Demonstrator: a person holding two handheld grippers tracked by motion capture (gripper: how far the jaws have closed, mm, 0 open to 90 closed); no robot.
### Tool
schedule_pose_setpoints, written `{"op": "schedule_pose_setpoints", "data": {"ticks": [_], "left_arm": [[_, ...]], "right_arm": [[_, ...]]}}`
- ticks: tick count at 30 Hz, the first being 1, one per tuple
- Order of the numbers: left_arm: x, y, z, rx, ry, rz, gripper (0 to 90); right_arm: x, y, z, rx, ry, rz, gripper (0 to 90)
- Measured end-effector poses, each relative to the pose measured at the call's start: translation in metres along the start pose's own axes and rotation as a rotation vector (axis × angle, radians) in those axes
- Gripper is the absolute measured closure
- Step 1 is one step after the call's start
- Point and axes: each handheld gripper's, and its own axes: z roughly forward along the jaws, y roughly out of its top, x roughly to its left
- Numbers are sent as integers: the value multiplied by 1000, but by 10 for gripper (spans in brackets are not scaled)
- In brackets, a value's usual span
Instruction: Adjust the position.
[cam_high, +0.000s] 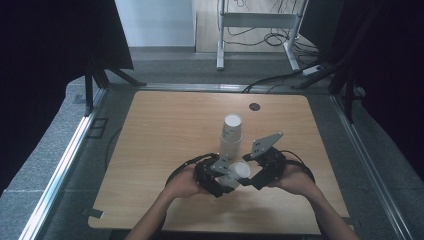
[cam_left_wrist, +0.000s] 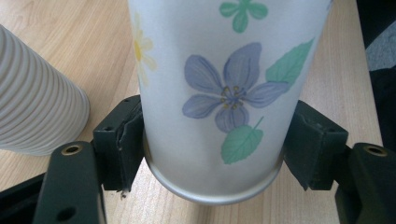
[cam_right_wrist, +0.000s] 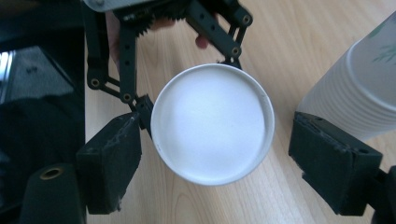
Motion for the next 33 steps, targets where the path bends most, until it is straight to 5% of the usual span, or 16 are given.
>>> {"op": "schedule_pose_setpoints", "data": {"ticks": [18, 23, 33], "left_arm": [[-1, 3, 6, 44, 3, 18, 280], [-1, 1, 5, 17, -17, 9, 241], [3, -5, -6, -103, -66, -50, 144]], "right_arm": [[1, 8, 14, 114, 12, -14, 345], [1, 5, 12, 98, 30, 0, 353], [-1, -4, 0, -19, 52, 29, 354]]}}
